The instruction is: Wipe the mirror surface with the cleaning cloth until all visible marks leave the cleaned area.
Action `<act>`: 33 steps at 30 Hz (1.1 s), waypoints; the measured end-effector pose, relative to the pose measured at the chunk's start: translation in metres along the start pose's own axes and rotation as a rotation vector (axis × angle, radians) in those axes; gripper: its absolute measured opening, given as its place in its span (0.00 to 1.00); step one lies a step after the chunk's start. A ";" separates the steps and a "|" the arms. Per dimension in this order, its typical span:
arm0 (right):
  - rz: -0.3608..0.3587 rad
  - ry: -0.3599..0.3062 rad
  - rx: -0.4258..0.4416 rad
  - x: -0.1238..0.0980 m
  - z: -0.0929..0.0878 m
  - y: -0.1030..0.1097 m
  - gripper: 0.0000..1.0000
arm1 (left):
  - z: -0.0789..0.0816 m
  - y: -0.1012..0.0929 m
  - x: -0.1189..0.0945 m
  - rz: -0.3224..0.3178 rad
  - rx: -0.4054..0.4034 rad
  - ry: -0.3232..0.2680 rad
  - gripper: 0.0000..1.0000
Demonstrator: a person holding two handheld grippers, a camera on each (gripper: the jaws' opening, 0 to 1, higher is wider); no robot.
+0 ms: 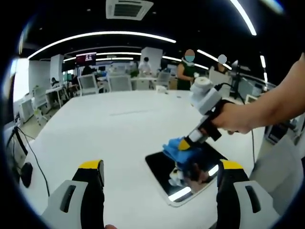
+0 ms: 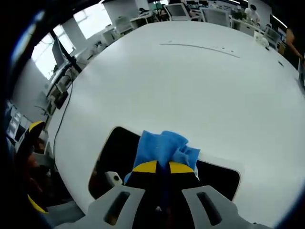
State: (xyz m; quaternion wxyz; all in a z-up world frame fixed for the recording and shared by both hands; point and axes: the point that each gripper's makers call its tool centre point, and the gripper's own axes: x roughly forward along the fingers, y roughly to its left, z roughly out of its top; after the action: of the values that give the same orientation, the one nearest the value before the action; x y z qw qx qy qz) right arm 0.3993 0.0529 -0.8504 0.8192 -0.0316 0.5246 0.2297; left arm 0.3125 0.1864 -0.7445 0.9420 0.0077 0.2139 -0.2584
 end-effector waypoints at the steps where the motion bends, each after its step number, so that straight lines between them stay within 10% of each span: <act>1: 0.001 -0.001 -0.001 0.000 0.000 0.000 0.02 | 0.000 0.000 0.000 0.000 0.001 0.001 0.99; 33: 0.002 0.003 0.014 -0.009 -0.007 -0.024 0.01 | -0.002 0.000 -0.002 -0.007 0.016 0.015 0.99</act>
State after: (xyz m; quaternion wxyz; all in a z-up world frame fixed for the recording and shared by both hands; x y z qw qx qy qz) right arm 0.4001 0.0259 -0.8500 0.8185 -0.0256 0.5273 0.2266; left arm 0.3100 0.1872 -0.7459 0.9394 0.0166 0.2191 -0.2632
